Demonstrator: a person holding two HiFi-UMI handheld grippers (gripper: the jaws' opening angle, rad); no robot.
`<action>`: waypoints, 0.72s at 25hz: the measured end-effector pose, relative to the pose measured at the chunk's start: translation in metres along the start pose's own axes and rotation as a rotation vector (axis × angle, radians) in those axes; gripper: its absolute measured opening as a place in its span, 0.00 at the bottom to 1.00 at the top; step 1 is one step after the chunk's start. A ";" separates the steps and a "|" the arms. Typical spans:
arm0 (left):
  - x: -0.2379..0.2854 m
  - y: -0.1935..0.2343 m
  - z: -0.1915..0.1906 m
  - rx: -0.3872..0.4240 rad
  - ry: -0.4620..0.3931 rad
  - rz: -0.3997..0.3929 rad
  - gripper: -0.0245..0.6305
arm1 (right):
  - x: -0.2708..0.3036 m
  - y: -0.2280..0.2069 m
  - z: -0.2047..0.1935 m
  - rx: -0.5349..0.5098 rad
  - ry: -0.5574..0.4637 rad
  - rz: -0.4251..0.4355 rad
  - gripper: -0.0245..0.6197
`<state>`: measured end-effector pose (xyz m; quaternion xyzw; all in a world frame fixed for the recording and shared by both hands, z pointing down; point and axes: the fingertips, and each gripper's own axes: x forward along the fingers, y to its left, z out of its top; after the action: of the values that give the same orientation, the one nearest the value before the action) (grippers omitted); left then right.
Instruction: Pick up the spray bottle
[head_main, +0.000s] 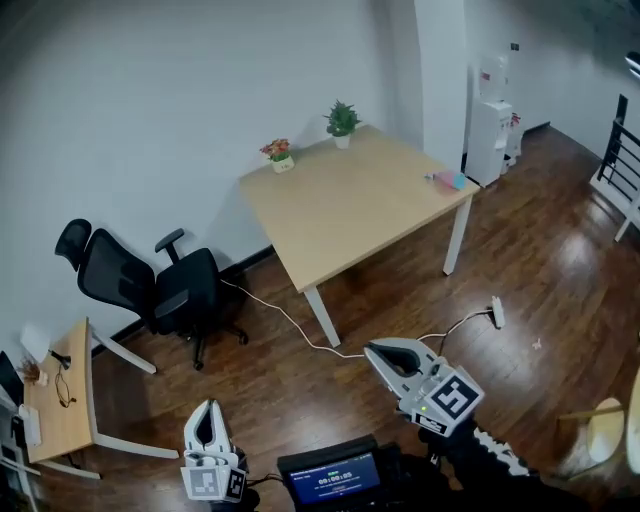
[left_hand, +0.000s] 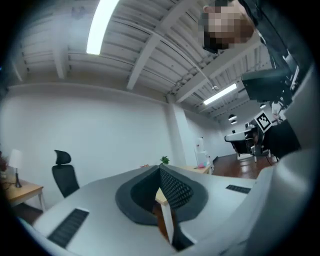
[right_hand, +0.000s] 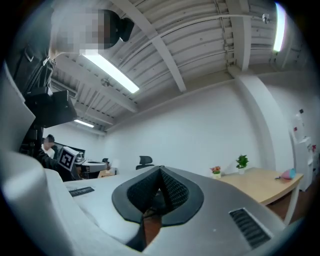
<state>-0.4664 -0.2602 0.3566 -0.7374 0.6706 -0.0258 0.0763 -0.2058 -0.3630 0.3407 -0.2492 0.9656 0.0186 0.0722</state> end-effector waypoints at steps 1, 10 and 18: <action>0.053 -0.017 0.007 0.000 -0.004 -0.051 0.05 | 0.005 -0.047 0.007 0.000 -0.002 -0.028 0.04; 0.446 -0.127 -0.035 -0.060 -0.005 -0.328 0.05 | 0.029 -0.405 -0.029 -0.022 0.023 -0.280 0.04; 0.787 -0.139 -0.045 -0.122 -0.022 -0.452 0.05 | 0.118 -0.697 -0.028 -0.034 0.047 -0.471 0.04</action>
<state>-0.2580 -1.0324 0.3711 -0.8724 0.4878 0.0062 0.0311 0.0255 -1.0316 0.3508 -0.4690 0.8818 0.0119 0.0478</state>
